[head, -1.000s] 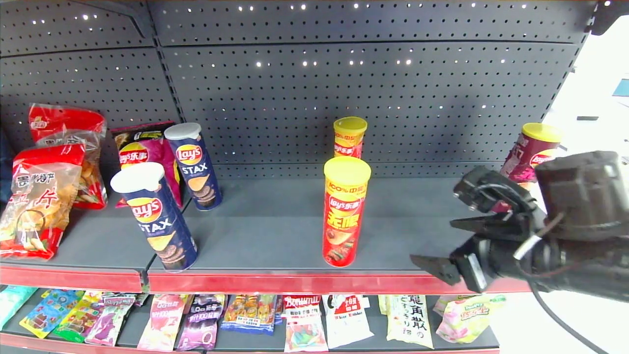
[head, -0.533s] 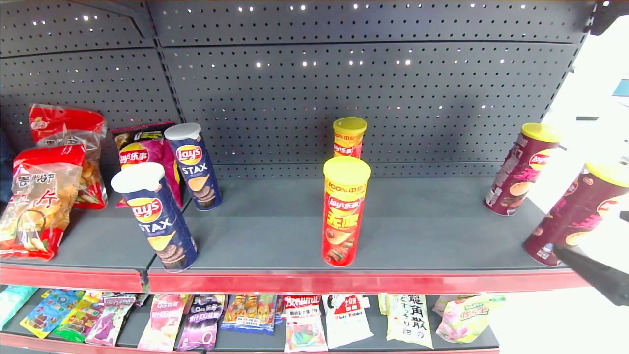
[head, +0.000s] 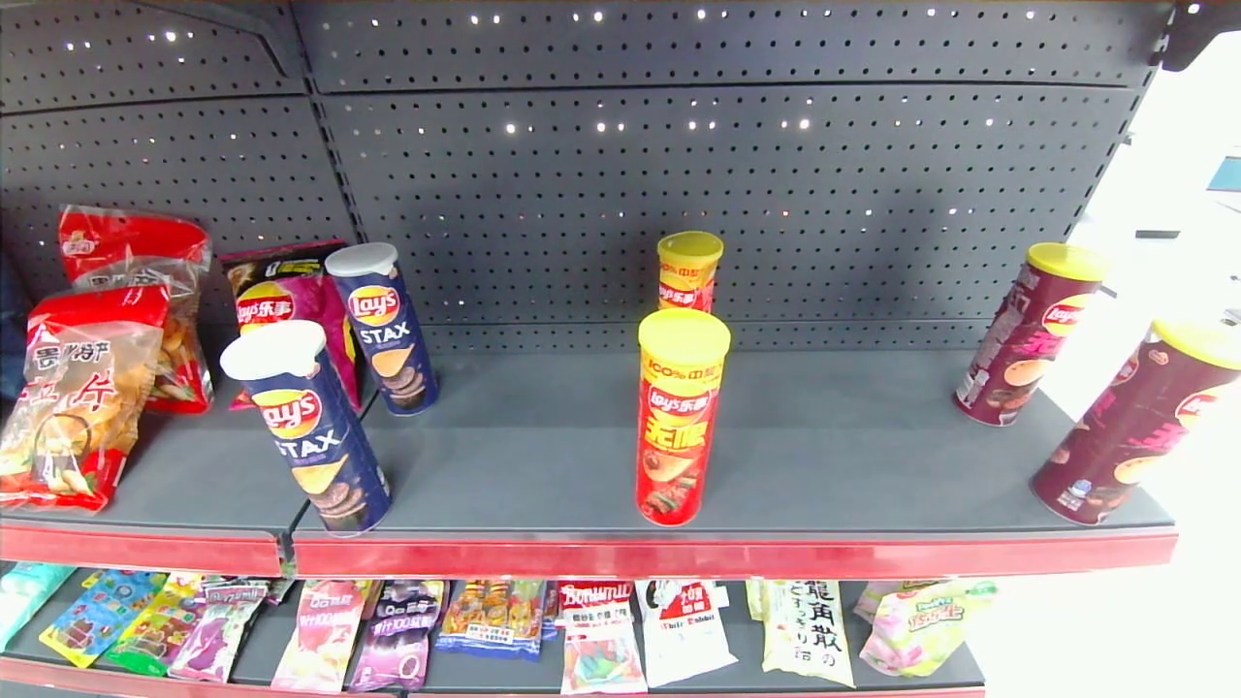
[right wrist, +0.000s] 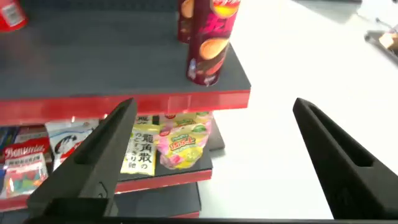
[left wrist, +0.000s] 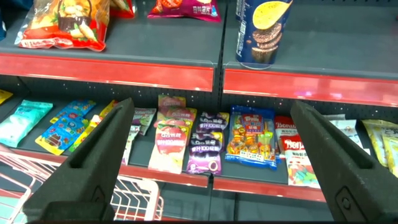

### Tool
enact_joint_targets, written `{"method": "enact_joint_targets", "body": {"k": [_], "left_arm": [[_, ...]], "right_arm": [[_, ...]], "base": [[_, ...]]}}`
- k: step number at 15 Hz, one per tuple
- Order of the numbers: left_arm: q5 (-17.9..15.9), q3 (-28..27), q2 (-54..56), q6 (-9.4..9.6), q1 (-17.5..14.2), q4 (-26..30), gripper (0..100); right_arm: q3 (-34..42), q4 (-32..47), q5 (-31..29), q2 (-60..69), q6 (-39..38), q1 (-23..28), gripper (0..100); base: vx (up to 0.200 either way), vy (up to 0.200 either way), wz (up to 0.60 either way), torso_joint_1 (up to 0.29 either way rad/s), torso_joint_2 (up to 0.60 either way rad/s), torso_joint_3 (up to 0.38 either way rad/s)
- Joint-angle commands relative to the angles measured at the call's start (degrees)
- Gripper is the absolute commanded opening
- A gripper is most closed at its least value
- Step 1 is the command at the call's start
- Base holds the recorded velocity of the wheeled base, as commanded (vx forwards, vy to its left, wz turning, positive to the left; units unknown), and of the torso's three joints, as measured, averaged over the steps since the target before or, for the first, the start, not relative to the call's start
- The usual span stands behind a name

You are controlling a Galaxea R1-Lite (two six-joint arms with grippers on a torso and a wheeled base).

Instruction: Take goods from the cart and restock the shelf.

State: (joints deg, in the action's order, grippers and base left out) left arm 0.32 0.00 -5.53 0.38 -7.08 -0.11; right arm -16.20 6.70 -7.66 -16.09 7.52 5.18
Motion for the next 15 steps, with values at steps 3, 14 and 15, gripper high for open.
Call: {"method": "enact_joint_targets", "body": {"k": [3, 14, 15], "left_arm": [[0.0, 0.0, -0.1, -0.03, 0.0, 0.0, 100], [0.2, 0.0, 0.0, -0.03, 0.0, -0.1, 100], [0.2, 0.0, 0.0, -0.03, 0.0, -0.1, 100]], "right_arm": [[12.9, -3.0, -2.0, 16.1, -4.5, -5.3, 100], [16.1, -6.7, 7.6, 16.1, -7.5, -5.2, 100], [16.2, -6.7, 7.5, 16.1, -7.5, -5.2, 100]], "base": [[0.000, 0.000, 0.00, 0.000, 0.00, 0.000], [0.000, 0.000, 0.00, 0.000, 0.00, 0.000], [0.000, 0.000, 0.00, 0.000, 0.00, 0.000]]}}
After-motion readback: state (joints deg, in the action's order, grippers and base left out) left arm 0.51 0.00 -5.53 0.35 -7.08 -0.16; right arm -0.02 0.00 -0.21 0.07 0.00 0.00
